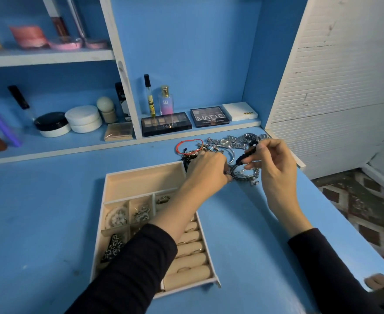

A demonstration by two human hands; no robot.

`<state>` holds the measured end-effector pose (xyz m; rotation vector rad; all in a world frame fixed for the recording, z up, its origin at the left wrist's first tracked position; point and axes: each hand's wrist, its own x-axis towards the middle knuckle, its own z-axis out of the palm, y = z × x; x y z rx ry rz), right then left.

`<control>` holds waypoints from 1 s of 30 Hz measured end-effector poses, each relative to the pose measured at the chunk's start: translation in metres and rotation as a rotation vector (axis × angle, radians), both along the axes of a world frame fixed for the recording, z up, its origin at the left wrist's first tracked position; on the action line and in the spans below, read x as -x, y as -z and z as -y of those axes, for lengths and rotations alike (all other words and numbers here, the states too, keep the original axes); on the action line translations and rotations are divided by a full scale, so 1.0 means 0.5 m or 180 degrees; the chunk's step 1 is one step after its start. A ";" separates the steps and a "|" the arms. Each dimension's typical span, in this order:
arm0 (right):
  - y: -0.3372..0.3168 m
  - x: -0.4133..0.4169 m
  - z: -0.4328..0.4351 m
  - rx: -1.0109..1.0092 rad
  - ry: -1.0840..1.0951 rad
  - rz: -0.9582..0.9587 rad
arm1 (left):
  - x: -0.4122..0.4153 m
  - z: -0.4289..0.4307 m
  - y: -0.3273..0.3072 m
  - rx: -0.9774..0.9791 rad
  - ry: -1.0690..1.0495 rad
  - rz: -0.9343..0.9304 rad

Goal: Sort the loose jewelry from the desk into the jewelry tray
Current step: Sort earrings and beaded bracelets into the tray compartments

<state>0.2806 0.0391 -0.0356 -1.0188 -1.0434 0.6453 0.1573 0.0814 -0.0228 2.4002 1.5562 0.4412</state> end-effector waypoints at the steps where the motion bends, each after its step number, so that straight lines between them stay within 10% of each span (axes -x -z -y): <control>1: 0.001 0.000 0.000 0.0002 -0.0010 0.0011 | -0.002 -0.001 0.000 0.0008 0.0003 -0.0027; 30: -0.038 0.114 0.044 -0.0096 -0.0754 -0.0058 | 0.196 0.087 -0.126 0.0830 -0.0394 0.2692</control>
